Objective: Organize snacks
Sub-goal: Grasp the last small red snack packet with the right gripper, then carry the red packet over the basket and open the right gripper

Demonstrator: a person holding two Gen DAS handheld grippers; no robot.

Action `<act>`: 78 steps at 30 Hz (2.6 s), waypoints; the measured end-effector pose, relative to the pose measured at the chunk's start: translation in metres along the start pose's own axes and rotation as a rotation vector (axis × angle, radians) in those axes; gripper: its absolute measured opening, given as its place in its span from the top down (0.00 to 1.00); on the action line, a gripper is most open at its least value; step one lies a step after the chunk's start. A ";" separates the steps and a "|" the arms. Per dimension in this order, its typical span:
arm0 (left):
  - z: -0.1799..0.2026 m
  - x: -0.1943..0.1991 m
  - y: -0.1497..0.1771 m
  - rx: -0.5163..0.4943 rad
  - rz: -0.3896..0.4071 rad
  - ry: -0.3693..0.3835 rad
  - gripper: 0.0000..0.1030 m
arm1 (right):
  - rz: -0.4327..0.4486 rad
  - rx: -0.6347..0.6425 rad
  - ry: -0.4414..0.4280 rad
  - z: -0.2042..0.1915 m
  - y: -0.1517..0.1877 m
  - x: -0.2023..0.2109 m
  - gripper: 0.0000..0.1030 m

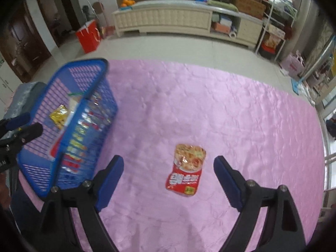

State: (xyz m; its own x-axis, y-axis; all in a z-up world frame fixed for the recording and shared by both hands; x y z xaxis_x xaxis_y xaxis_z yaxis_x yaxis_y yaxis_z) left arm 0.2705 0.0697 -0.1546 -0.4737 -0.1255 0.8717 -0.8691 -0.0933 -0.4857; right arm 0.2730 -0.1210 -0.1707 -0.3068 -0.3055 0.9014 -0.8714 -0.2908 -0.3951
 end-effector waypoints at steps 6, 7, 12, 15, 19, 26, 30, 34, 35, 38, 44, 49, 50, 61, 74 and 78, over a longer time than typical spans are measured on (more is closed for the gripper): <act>0.004 -0.033 -0.007 -0.065 -0.060 -0.048 0.31 | -0.091 -0.056 0.002 0.018 0.007 -0.036 0.12; 0.003 -0.036 -0.008 -0.062 -0.068 -0.045 0.31 | -0.102 -0.057 0.007 0.020 0.008 -0.042 0.12; 0.002 -0.050 -0.007 -0.065 -0.099 -0.069 0.31 | -0.157 -0.112 0.029 0.038 0.013 -0.069 0.12; 0.002 -0.058 -0.006 -0.065 -0.123 -0.065 0.31 | -0.162 -0.149 0.031 0.047 0.016 -0.082 0.12; 0.001 -0.062 -0.008 -0.044 -0.125 -0.046 0.31 | -0.182 -0.147 0.013 0.048 0.022 -0.094 0.21; -0.006 -0.061 -0.006 -0.044 -0.128 -0.070 0.31 | -0.161 -0.066 0.067 0.034 0.033 -0.086 0.52; -0.009 -0.054 -0.005 -0.020 -0.117 -0.046 0.31 | -0.147 -0.020 0.037 0.024 0.039 -0.080 0.69; -0.010 -0.049 -0.001 -0.025 -0.111 -0.047 0.31 | -0.139 -0.082 -0.057 0.015 0.046 -0.073 0.71; -0.010 -0.047 0.000 -0.021 -0.109 -0.042 0.31 | -0.132 -0.082 -0.064 0.015 0.044 -0.069 0.71; -0.014 -0.037 -0.001 -0.014 -0.091 -0.032 0.31 | -0.083 -0.056 -0.066 0.003 0.039 -0.040 0.71; -0.025 -0.010 -0.002 0.005 -0.039 -0.014 0.31 | 0.032 0.002 -0.111 -0.031 0.013 0.023 0.71; -0.036 0.014 -0.003 0.016 0.015 -0.007 0.31 | 0.100 0.070 -0.173 -0.078 -0.003 0.060 0.70; -0.039 0.018 -0.003 0.017 0.024 -0.006 0.31 | 0.107 0.087 -0.183 -0.086 -0.009 0.063 0.70; -0.104 0.049 0.014 0.047 0.094 -0.068 0.31 | 0.061 0.171 -0.298 -0.166 -0.030 0.025 0.70; -0.167 0.034 0.046 0.126 0.067 -0.106 0.31 | -0.073 0.208 -0.271 -0.242 -0.023 -0.046 0.69; -0.177 0.031 0.054 0.148 0.059 -0.104 0.31 | -0.088 0.194 -0.272 -0.249 -0.023 -0.059 0.69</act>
State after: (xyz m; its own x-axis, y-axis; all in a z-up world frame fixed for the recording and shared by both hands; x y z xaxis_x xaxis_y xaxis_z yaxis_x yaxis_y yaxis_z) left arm 0.1839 0.2353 -0.1420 -0.4994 -0.2362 0.8336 -0.8059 -0.2264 -0.5470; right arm 0.2155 0.1298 -0.1711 -0.0976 -0.4949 0.8635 -0.7928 -0.4858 -0.3680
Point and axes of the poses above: each gripper's, at about its wrist camera, not at the fingertips, and x roughly against the way its jaws point, z to its right, y to its underside, the point moved 5 cm from there along -x, roughly the way its jaws point, and after that the axes turned 8 degrees about -y, right-handed, at the moved point
